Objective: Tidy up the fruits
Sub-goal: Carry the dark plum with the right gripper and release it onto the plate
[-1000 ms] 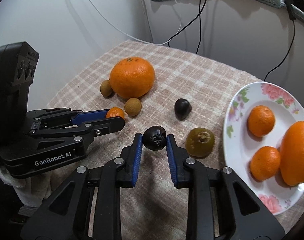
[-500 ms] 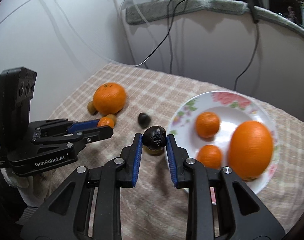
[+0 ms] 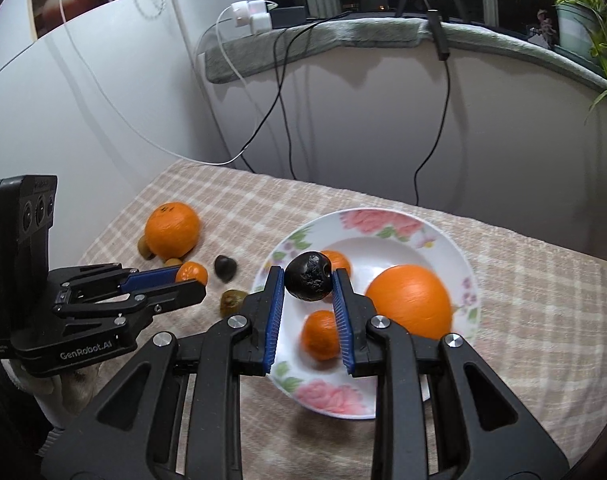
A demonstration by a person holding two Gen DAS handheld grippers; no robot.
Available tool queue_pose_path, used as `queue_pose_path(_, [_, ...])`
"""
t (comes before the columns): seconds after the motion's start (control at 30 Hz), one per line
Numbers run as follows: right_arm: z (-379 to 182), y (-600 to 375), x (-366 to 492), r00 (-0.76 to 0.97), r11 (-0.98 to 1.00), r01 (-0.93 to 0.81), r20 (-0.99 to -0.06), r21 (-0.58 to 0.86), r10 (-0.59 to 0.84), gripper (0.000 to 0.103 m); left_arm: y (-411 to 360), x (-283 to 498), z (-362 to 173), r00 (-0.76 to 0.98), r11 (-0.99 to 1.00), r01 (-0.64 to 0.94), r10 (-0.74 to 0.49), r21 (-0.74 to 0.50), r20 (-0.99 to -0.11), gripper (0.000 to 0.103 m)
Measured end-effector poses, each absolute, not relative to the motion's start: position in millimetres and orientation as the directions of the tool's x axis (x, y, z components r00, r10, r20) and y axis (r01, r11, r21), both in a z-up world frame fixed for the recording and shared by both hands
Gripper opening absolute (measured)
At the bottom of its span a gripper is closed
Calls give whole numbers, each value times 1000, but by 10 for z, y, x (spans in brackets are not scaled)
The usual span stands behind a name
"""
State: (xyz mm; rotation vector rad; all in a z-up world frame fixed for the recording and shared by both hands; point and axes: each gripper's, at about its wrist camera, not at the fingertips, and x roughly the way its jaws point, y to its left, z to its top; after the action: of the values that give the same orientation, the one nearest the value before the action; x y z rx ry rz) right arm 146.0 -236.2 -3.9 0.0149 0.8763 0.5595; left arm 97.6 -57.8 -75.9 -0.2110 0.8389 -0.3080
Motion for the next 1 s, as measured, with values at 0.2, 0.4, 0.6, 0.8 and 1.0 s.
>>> queue_pose_path(0.2, [-57, -2455, 1593, 515, 868, -441, -728, 226, 452, 26, -705, 1060, -765, 616, 931, 204, -362, -301, -700, 23])
queue_pose_path(0.4, [-93, -2500, 1711, 517, 876, -429, -735, 222, 439, 25, -823, 1129, -771, 605, 928, 224, -371, -297, -704, 23])
queue_pose_path(0.6, [-136, -2523, 1774, 513, 878, -421, -739, 228, 437, 25, -911, 1173, -778, 596, 925, 238, -380, -297, -708, 23])
queue_pose_path(0.8, [-168, -2536, 1823, 510, 881, -416, -744, 226, 432, 26, -971, 1202, -786, 587, 922, 246, -388, -300, -710, 23])
queue_pose_path(1.0, [-190, -2526, 1834, 505, 879, -419, -746, 227, 433, 26, -973, 1219, -806, 578, 919, 250, -394, -304, -715, 23])
